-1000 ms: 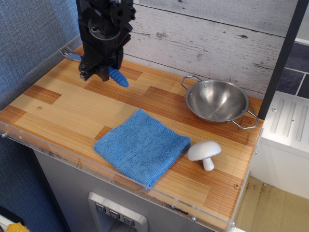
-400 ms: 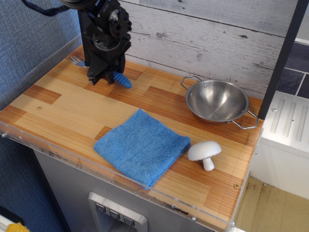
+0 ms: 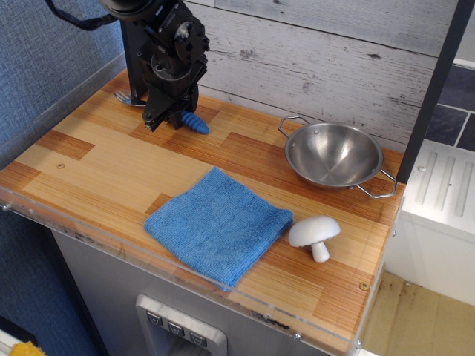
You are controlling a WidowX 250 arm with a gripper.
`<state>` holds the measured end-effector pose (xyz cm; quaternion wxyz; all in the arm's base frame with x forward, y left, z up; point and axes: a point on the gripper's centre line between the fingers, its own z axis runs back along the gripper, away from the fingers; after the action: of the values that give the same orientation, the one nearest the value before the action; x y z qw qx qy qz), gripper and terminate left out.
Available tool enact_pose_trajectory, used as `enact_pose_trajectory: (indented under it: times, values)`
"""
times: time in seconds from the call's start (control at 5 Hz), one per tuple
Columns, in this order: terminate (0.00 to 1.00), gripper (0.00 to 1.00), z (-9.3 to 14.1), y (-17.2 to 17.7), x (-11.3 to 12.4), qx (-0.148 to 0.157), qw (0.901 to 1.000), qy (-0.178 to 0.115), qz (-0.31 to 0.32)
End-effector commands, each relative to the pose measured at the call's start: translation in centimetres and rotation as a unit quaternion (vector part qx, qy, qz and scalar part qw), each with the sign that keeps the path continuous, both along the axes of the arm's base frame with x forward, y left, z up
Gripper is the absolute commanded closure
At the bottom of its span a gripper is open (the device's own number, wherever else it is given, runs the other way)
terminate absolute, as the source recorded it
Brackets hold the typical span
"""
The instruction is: Slide the blue fork away from the blue rag.
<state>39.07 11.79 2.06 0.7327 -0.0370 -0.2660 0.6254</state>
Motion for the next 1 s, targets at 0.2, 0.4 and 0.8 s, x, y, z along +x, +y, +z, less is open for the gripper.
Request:
enact_pose_trajectory:
  times: [0.2, 0.4, 0.8]
  values:
    - [0.00, 0.00, 2.5, -2.5, 0.1, -0.002, 0.9995, -0.030, -0.010]
    - [0.00, 0.00, 2.7, -3.0, 0.1, -0.004, 0.9993, -0.033, -0.016]
    - [0.00, 0.00, 4.9, -2.7, -0.6, 0.002, 0.9988, -0.047, -0.014]
